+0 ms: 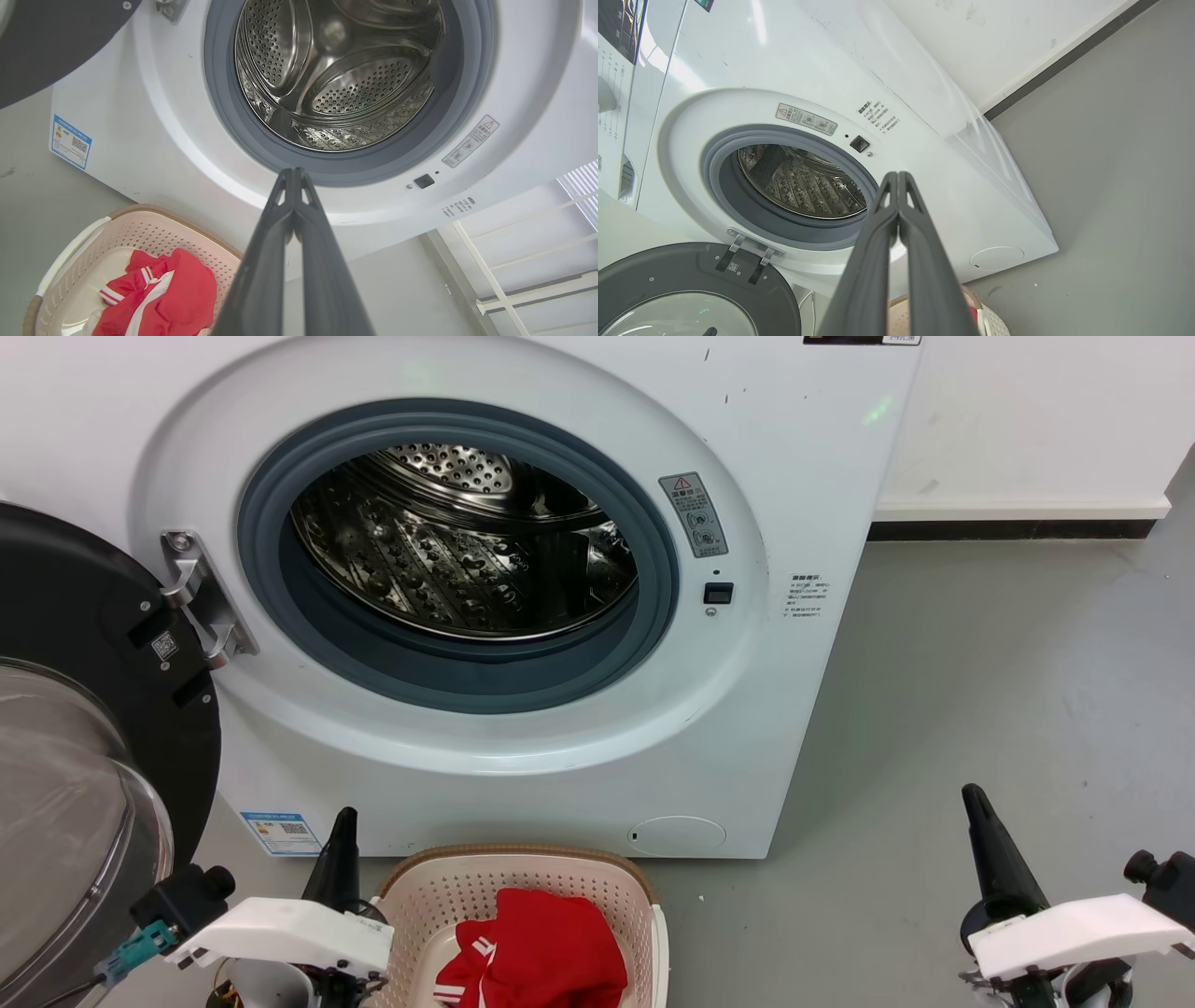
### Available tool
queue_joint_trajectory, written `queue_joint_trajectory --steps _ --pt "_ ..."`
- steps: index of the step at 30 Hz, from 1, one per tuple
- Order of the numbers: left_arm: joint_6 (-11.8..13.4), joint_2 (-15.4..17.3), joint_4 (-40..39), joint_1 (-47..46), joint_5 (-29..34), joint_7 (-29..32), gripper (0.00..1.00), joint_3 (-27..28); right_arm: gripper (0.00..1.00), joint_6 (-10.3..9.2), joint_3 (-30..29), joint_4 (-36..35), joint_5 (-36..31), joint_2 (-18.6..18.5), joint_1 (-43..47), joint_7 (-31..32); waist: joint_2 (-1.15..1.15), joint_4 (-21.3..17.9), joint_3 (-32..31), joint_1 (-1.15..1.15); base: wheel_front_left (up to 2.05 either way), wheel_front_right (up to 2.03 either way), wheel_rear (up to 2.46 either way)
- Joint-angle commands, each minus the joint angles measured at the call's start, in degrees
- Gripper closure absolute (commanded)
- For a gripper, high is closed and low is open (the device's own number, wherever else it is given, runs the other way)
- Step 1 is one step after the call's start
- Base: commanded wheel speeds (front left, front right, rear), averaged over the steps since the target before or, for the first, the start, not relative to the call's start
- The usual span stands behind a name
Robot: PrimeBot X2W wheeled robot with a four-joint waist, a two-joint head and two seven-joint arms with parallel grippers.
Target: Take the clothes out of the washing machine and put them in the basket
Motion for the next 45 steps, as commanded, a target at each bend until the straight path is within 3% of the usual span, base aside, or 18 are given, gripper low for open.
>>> queue_joint_trajectory --steps 1,45 --pt "-0.48 -0.18 -0.46 -1.57 -1.74 0.34 1.00 0.59 1.00 0.00 -0.19 -0.23 1.98 -0.45 -1.42 0.28 0.00 0.00 0.01 0.00 0.00 0.00 0.00" --pt "-5.11 -2.37 2.08 -2.97 -27.42 6.06 1.00 5.96 1.00 -0.01 -2.30 4.33 29.10 -0.40 -4.67 4.02 0.00 0.03 0.26 0.00 0.00 0.00 0.00"
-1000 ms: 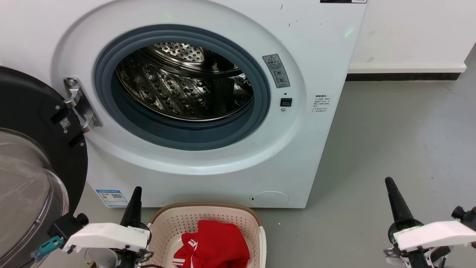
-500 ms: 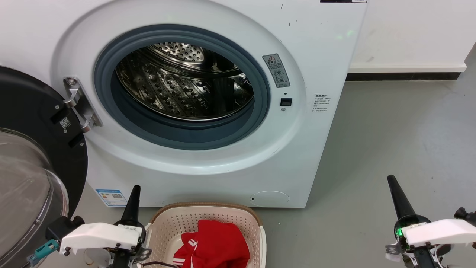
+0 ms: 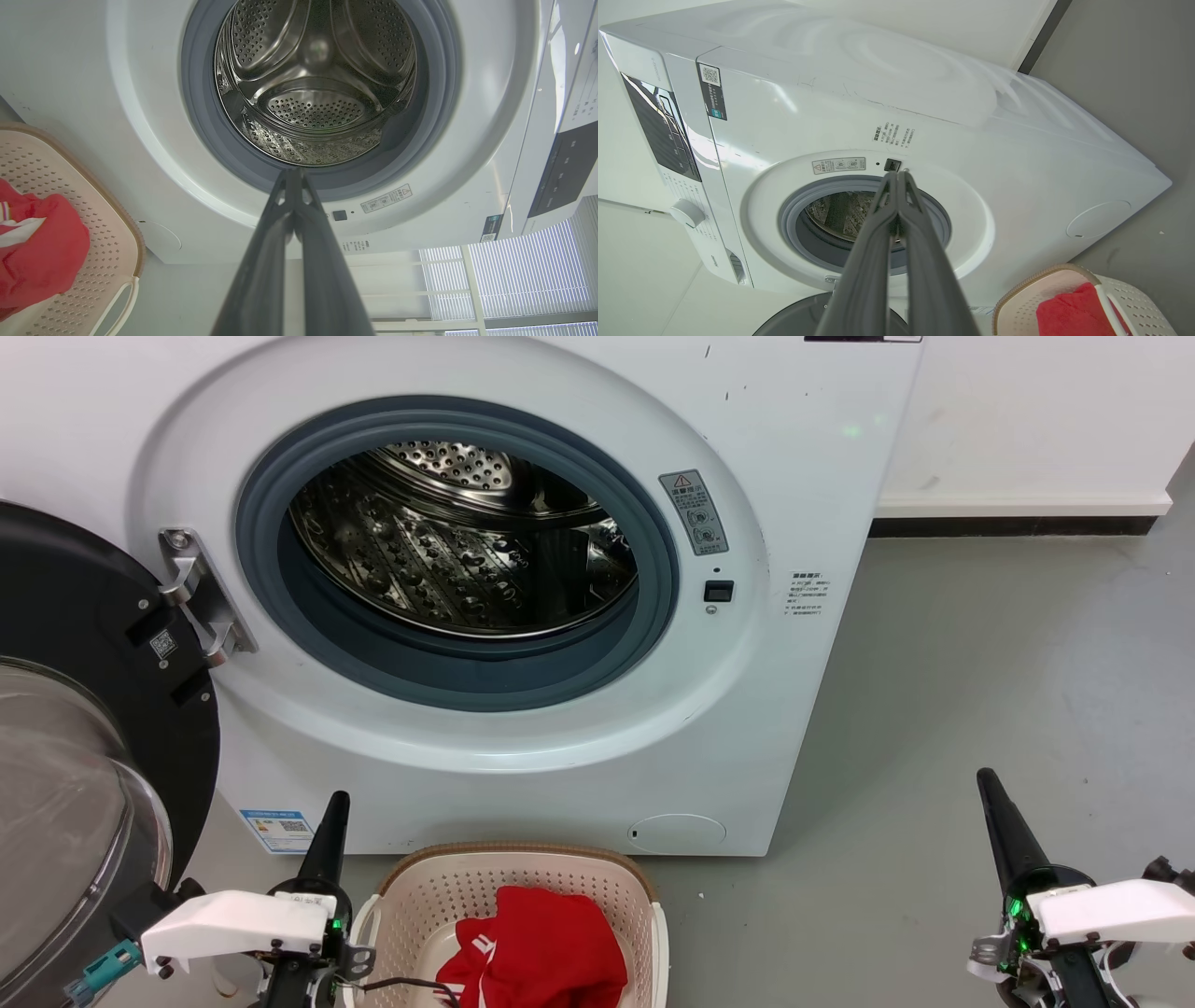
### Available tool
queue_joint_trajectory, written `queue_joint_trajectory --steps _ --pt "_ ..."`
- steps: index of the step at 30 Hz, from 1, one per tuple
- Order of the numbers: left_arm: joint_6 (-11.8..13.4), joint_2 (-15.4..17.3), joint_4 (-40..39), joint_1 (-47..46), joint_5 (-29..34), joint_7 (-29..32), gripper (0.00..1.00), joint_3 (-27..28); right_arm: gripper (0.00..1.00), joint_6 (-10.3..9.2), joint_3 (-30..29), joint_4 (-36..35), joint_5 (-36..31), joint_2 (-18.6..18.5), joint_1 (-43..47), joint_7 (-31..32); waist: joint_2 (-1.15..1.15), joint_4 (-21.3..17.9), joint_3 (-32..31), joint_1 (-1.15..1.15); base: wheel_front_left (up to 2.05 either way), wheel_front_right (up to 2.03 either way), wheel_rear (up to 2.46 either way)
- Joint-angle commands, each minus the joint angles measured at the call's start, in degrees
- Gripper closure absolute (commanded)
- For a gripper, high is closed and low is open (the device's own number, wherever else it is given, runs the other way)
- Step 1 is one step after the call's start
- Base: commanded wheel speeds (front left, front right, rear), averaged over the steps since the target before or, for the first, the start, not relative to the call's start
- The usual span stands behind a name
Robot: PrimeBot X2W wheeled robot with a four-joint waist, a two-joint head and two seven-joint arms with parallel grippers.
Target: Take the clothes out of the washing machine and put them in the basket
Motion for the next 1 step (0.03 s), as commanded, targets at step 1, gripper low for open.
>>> queue_joint_trajectory --steps 1 --pt "-0.66 -0.16 -0.11 -0.80 -1.04 0.20 1.00 0.32 1.00 -0.01 -0.16 0.05 1.20 -0.19 -1.25 0.25 0.00 0.00 0.01 0.00 0.00 0.00 0.00"
